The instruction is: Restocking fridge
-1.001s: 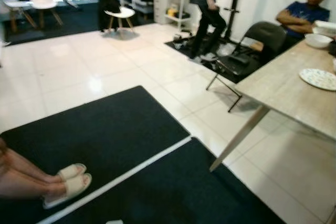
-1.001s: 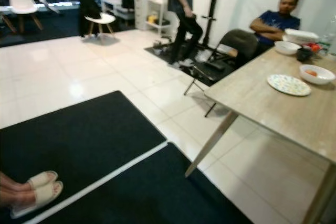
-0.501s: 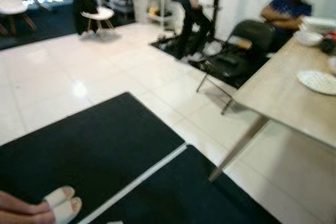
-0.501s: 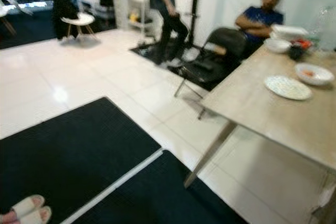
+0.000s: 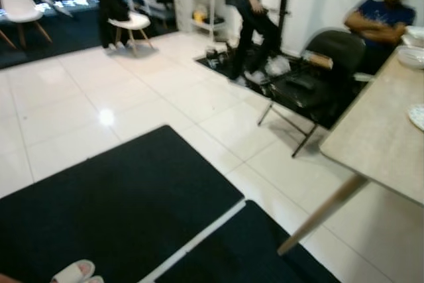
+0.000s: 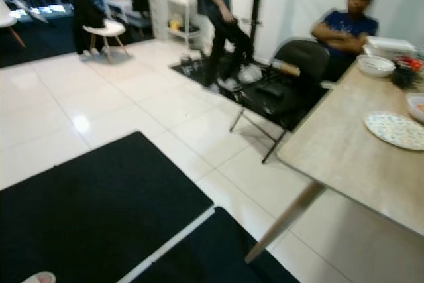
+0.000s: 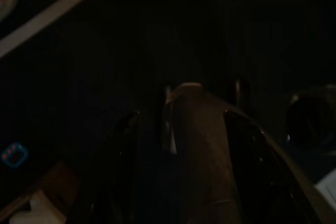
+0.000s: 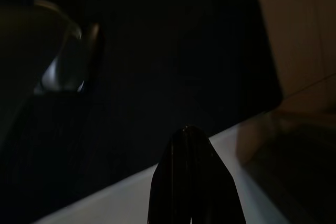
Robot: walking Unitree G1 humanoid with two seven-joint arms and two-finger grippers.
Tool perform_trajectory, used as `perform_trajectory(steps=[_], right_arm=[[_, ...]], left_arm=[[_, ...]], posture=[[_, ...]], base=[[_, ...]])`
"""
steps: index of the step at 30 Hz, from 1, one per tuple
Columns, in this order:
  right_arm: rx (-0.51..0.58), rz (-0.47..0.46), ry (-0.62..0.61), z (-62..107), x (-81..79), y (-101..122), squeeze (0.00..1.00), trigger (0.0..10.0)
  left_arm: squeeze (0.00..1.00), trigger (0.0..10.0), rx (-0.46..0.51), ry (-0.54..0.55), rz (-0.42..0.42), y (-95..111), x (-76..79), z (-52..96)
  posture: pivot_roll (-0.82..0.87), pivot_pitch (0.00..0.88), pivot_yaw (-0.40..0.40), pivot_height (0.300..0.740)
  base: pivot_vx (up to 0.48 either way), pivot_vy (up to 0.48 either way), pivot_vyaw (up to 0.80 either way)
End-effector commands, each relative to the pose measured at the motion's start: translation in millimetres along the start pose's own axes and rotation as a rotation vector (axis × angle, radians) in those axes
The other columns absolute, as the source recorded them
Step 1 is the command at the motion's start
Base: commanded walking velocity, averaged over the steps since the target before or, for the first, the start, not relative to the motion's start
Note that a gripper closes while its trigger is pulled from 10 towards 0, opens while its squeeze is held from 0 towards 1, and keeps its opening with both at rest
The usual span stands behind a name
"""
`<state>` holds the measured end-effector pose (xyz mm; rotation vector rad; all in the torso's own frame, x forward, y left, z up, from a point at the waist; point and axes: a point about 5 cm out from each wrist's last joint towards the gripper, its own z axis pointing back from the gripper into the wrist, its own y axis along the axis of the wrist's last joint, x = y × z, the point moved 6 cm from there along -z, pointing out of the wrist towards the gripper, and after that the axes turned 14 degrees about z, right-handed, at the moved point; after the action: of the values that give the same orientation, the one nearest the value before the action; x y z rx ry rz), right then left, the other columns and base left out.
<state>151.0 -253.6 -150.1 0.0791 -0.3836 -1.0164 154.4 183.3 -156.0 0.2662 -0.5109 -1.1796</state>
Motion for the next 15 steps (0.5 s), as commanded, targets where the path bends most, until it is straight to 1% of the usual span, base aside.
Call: perform_trajectory(steps=[1,15], right_arm=[[-0.002,-0.005,0.023,-0.7,-9.1,-0.7,0.00,10.0],[0.001,-0.004,0.028,-0.8,-10.8,0.2,0.00,10.0]], left_arm=[[0.00,10.0,-0.036,0.015,0.005,-10.5,-4.8,2.0],[0.00,10.0,-0.035,0.016,0.000,-9.6,-5.3,2.0]], posture=[[-0.10,0.000,-0.009,0.740],[-0.10,0.000,-0.007,0.740]], base=[[0.341,0.000,0.00],[0.344,0.000,0.00]])
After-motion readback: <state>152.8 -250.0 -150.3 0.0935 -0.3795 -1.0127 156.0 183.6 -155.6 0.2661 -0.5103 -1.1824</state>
